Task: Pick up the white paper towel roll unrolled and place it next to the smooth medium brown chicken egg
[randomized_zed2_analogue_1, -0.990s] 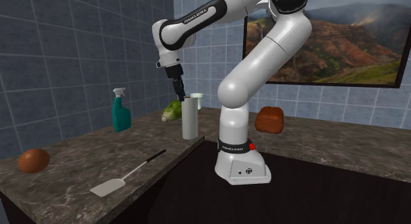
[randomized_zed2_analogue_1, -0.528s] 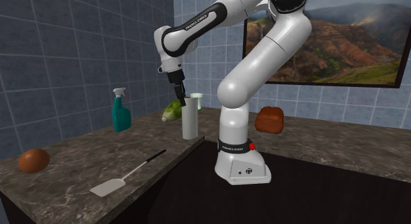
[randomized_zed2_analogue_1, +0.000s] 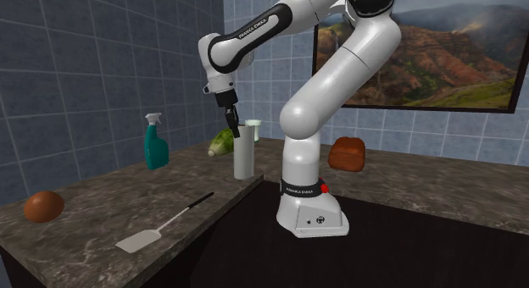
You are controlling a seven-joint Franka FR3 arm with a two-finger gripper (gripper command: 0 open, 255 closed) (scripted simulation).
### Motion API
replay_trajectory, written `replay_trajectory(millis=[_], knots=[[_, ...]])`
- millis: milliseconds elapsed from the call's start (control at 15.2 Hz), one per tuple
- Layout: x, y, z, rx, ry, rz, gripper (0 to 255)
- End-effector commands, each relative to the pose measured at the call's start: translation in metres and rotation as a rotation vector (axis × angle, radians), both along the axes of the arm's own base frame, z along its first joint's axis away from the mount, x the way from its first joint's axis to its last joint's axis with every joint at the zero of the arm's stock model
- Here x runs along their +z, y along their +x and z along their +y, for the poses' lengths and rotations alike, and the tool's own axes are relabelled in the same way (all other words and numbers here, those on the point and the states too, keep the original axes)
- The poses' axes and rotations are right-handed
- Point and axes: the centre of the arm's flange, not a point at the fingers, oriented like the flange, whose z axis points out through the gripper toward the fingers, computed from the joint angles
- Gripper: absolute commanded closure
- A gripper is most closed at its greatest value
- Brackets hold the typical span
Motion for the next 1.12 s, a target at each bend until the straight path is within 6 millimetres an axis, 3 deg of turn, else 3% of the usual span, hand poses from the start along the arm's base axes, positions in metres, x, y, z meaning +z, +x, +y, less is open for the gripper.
replay_trajectory(millis=[0, 330, 1056], knots=[[0.0, 0.0, 0.0, 0.0, -0.001, 0.0, 255], [0.0, 0.0, 0.0, 0.0, -0.001, 0.0, 255], [0.058, 0.0, 0.0, 0.0, -0.001, 0.0, 255]])
